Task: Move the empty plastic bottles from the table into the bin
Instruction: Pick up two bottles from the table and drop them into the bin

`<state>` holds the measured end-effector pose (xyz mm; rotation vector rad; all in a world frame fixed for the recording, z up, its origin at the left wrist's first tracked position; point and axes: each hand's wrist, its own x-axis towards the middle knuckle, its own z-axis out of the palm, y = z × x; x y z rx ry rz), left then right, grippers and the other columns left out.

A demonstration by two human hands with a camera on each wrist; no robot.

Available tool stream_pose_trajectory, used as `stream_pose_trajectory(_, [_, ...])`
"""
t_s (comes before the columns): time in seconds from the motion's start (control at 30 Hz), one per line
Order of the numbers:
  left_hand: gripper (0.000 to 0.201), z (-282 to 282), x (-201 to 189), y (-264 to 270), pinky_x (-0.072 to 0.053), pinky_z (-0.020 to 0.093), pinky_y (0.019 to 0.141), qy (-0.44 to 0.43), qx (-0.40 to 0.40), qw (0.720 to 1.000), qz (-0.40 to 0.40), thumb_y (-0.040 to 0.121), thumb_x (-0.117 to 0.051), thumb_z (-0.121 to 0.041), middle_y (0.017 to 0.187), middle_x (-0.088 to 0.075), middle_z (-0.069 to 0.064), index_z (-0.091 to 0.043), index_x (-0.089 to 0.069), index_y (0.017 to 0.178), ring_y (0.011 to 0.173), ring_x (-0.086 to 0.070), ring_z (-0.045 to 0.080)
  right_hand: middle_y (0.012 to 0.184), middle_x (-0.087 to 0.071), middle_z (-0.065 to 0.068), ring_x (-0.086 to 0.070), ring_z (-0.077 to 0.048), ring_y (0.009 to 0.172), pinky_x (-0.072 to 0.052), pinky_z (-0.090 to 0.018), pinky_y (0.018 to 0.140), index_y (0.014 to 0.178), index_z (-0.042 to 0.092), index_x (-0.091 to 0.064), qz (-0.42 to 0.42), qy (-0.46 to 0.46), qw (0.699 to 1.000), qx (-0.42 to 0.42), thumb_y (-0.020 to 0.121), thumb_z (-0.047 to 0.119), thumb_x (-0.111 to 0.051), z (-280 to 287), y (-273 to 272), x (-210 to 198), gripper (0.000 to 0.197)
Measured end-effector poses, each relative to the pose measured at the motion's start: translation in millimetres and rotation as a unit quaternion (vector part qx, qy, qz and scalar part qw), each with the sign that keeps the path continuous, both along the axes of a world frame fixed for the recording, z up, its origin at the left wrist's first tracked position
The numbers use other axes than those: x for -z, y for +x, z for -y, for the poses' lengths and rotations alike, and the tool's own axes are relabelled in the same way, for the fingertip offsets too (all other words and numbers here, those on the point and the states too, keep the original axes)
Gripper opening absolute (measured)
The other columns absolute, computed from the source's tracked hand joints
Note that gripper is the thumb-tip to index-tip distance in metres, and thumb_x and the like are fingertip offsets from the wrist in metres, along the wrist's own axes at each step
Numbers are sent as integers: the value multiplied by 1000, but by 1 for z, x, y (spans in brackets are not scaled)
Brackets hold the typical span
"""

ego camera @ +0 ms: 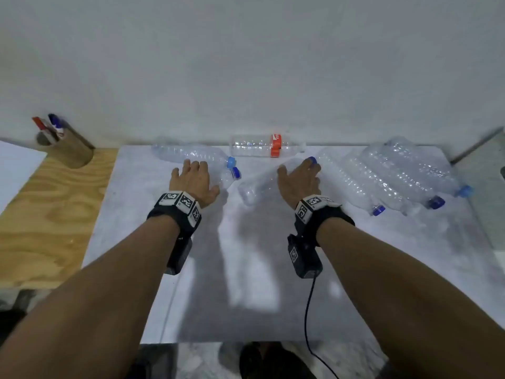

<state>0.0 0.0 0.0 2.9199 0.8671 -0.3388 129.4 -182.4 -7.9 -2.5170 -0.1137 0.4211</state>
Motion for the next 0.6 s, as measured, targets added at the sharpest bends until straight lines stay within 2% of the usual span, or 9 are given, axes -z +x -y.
stream_pose_trajectory(0.13, [74,-9,20,6,-28,51,113,-17,6,999,-50,80,-59,-51,142,-42,12,-8,-32,135,138,-30,31,141,-29,-17,-49,-42,118,-42,-46,94,147,1,-16,-99,33,988,118,89,49,-54,-16,15,16,84])
stream_pose_trajectory(0.2, [76,-14,25,9,-29,51,113,-27,11,998,-53,78,-62,-52,140,-43,11,-10,-33,134,135,-33,30,141,-30,-18,-50,-38,117,-42,-41,92,146,-2,-17,-131,34,980,147,89,51,-54,-23,23,20,87])
stream_pose_trajectory(0.3, [77,-22,29,12,-32,49,111,-31,11,998,-47,75,-66,-53,135,-49,10,-12,-35,132,128,-42,29,142,-33,-19,-45,-34,124,-40,-37,96,146,-4,-18,-154,30,971,181,88,58,-53,-29,36,29,92])
stream_pose_trajectory(0.4, [77,-26,31,15,-34,48,109,-46,6,997,-58,76,-66,-52,133,-52,10,-13,-34,134,125,-48,30,140,-38,-19,-46,-36,124,-45,-41,101,145,-2,-21,-179,31,963,199,83,64,-52,-33,45,40,95])
stream_pose_trajectory(0.47, [75,-27,32,15,-37,47,105,-50,5,996,-67,78,-65,-52,132,-52,11,-13,-34,135,121,-52,31,137,-42,-17,-51,-37,117,-50,-46,97,142,1,-22,-197,65,952,226,79,60,-57,-36,47,45,93])
stream_pose_trajectory(0.6, [72,-24,31,10,-45,44,95,-52,3,996,-70,77,-66,-53,127,-55,10,-13,-39,131,115,-55,31,127,-49,-16,-57,-37,102,-54,-50,89,131,6,-25,-208,109,938,256,68,55,-62,-40,42,44,88])
